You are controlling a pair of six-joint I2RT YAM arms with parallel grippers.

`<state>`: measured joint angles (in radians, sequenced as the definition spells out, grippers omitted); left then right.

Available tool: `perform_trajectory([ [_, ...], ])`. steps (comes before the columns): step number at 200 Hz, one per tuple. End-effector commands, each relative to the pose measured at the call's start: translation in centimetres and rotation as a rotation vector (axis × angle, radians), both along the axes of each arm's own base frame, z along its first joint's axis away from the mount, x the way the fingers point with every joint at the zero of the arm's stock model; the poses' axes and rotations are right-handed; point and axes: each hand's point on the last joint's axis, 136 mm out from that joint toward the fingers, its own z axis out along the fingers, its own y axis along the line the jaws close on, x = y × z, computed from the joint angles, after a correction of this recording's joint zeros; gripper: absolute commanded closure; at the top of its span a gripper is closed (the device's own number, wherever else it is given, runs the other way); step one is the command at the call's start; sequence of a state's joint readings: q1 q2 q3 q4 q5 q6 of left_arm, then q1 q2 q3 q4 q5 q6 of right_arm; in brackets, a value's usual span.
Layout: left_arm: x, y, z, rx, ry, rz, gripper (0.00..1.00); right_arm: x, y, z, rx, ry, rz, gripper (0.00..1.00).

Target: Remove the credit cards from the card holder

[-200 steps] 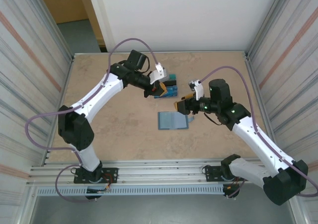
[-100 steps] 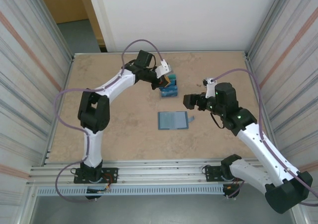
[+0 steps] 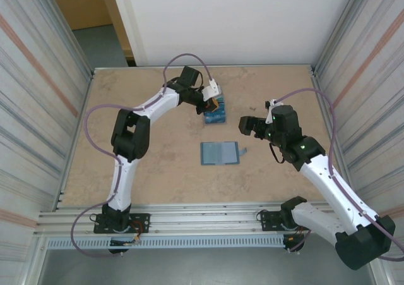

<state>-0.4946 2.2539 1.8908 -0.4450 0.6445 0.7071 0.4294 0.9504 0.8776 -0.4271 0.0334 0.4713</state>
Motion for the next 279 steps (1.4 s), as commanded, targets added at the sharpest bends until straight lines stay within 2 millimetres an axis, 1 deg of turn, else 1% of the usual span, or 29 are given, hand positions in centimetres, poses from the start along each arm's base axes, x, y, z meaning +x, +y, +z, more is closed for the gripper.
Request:
perform_trajectory([
  [1,0.0,-0.3,0.0,-0.008,-0.008,-0.030,1.00,0.3,-0.6,0.2,0.010,0.009,-0.046,0.01],
  [14,0.0,-0.4,-0.5,-0.006,0.005,-0.032,1.00,0.3,-0.5,0.0,0.011,0.015,-0.042,0.01],
  [55,-0.1,-0.6,-0.9,-0.015,0.026,-0.038,1.00,0.5,0.1,-0.2,0.024,0.035,-0.024,0.01],
  [114,0.1,-0.8,-2.3,-0.001,0.055,-0.040,1.00,0.5,0.4,0.6,0.040,0.022,-0.011,0.01],
  [120,0.1,-0.8,-2.5,0.000,0.058,-0.041,1.00,0.5,0.4,0.5,0.039,0.024,-0.012,0.01],
  [123,0.1,-0.8,-2.6,0.002,0.061,-0.041,1.00,0.7,0.5,-0.2,0.029,0.045,-0.011,0.01],
  [132,0.1,-0.8,-2.8,0.004,0.065,-0.041,1.00,0.8,0.5,-0.4,0.027,0.053,-0.011,0.01],
  [165,0.0,-0.6,-3.6,0.015,0.082,-0.039,1.00,0.8,0.6,-0.6,0.027,0.060,-0.008,0.01],
  [200,-0.6,-0.5,-3.8,0.018,0.107,-0.038,1.00,0.9,0.8,-0.7,0.030,0.066,-0.002,0.01],
  [220,-0.8,-0.2,-4.3,0.028,0.115,-0.028,1.00,1.0,1.0,-0.8,0.031,0.073,0.004,0.01],
  [279,-1.5,0.5,-4.6,0.030,0.132,-0.009,1.00,1.3,1.4,-1.2,0.026,0.095,0.020,0.01],
])
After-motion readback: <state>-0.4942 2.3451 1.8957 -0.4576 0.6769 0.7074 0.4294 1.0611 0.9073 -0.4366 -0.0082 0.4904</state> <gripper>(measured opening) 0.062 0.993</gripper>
